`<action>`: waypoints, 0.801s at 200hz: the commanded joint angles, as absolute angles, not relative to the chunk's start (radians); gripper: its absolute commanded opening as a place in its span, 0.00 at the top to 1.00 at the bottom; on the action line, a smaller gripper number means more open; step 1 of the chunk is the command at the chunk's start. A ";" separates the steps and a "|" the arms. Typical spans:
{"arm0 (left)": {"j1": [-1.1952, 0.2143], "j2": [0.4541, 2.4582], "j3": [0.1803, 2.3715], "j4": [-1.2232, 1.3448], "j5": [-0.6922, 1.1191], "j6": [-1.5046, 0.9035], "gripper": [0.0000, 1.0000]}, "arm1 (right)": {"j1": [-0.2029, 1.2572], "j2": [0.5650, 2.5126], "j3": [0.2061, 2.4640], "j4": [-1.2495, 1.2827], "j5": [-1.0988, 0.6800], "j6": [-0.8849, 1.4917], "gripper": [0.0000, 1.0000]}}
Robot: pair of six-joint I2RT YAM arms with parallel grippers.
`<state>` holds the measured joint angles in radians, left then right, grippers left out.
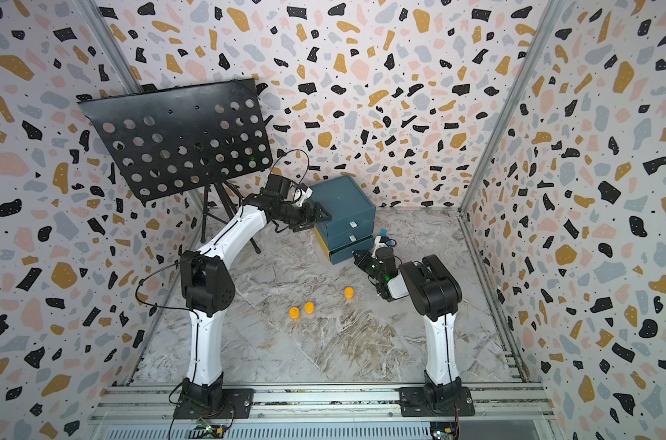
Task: Put the paint cans in the drawer according to color
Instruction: Open the drawer in the storage box.
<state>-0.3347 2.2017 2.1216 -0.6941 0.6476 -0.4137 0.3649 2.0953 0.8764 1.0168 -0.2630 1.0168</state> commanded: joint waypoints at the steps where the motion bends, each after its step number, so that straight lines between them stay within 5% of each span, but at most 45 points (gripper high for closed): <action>1: -0.329 2.187 2.112 -0.833 0.589 -0.362 0.00 | 0.364 2.032 0.833 0.978 -0.270 0.983 1.00; 98: -0.327 2.177 2.114 -0.835 0.587 -0.368 0.00 | 0.410 1.845 0.684 0.829 -0.248 0.883 1.00; 160: -0.328 2.173 2.108 -0.831 0.591 -0.372 0.00 | 0.443 1.756 0.640 0.741 -0.214 0.834 0.85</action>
<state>-0.3309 2.1860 2.1216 -0.7429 0.6376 -0.4034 0.4286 1.8179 0.6594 0.8070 -0.2268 0.8772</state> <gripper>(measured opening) 0.996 0.110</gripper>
